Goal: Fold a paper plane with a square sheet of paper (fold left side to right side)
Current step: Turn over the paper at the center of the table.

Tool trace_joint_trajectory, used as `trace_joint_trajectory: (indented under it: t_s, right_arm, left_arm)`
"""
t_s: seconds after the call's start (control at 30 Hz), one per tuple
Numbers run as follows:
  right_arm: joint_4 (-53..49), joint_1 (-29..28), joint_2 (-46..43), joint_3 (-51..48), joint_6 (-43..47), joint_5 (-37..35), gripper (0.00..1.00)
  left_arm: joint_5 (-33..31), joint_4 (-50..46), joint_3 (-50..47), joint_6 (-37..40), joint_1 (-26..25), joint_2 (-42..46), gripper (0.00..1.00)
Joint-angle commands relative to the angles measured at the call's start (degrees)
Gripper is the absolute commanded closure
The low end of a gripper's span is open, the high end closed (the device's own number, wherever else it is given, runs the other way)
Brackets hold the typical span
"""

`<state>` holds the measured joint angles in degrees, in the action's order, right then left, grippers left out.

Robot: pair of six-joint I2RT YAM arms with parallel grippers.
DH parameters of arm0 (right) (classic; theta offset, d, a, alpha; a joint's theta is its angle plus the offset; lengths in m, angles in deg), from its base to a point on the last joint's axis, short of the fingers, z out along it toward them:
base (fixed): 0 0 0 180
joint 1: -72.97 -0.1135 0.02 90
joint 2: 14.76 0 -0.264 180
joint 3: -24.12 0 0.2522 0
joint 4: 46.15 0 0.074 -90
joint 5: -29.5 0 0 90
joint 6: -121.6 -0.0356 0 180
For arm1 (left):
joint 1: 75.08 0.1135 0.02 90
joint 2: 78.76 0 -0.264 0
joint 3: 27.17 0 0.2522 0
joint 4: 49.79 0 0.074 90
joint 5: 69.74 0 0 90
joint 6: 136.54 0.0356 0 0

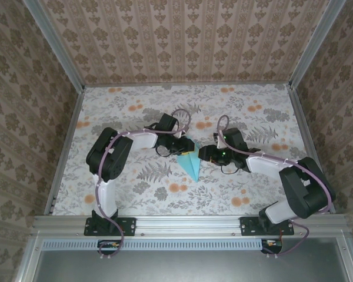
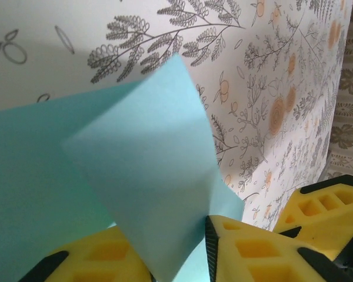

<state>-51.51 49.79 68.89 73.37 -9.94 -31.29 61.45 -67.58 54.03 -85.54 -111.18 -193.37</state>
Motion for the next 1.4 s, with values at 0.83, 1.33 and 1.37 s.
trace_joint_trajectory:
  t_s: [0.83, 1.33, 1.37]
  right_arm:
    - [27.4, 6.9, -4.9, -4.2, -13.4, 25.0, 0.0]
    - [56.1, 1.1, 8.7, 1.4, -32.2, 25.0, 0.24]
    - [56.0, 1.3, 8.5, 1.7, -32.2, 24.9, 0.28]
  left_arm:
    - [4.3, 0.6, 10.7, -1.4, 6.8, 17.2, 0.92]
    - [5.3, 4.1, 8.8, -5.6, 6.6, 19.1, 0.92]
    - [5.3, 4.3, 8.5, -5.7, 6.7, 19.2, 0.91]
